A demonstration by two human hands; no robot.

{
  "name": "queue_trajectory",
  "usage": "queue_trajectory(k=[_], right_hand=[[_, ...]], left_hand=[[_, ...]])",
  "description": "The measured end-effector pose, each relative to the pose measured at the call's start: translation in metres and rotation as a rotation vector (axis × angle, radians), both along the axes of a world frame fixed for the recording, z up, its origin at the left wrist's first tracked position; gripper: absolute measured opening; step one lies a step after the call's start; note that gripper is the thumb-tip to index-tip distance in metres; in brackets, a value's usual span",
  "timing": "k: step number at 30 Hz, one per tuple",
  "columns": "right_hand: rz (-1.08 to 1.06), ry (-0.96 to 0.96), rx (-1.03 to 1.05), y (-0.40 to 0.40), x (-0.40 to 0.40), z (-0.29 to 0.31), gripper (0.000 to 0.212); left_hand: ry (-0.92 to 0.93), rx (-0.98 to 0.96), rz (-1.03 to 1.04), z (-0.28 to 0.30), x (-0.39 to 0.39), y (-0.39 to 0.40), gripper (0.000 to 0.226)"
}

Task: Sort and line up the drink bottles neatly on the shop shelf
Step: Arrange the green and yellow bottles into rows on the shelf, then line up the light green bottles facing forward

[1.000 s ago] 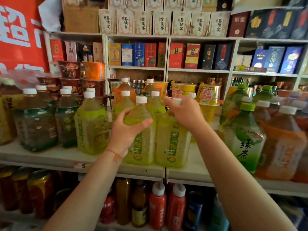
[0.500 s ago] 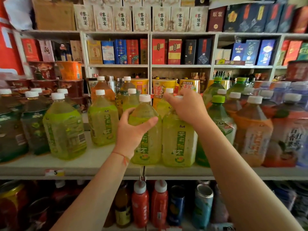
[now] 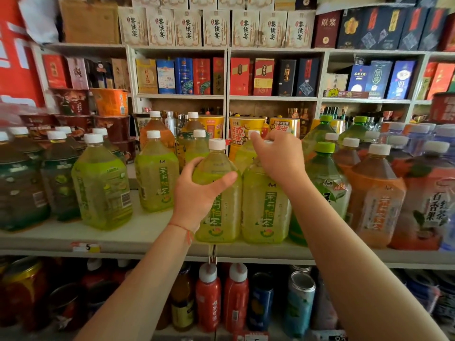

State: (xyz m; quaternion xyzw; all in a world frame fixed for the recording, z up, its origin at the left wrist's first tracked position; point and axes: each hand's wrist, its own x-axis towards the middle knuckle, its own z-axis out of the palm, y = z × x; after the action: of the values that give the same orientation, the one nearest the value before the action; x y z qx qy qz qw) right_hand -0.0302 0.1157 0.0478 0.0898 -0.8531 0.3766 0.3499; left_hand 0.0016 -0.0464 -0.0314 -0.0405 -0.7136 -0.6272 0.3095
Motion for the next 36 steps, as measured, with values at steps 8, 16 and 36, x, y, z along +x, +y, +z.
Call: queue_trajectory(k=[8, 16, 36], right_hand=[[-0.011, -0.025, 0.027, -0.007, -0.004, 0.002, 0.050], [-0.019, -0.015, 0.020, -0.010, -0.004, 0.001, 0.052], [0.108, -0.112, -0.093, -0.017, -0.003, 0.004, 0.047]], left_hand=[[0.010, -0.010, 0.020, 0.001, -0.002, -0.003, 0.083], [0.009, -0.040, 0.006, 0.004, -0.003, -0.007, 0.067], [-0.125, -0.054, -0.149, 0.019, 0.011, -0.029, 0.076]])
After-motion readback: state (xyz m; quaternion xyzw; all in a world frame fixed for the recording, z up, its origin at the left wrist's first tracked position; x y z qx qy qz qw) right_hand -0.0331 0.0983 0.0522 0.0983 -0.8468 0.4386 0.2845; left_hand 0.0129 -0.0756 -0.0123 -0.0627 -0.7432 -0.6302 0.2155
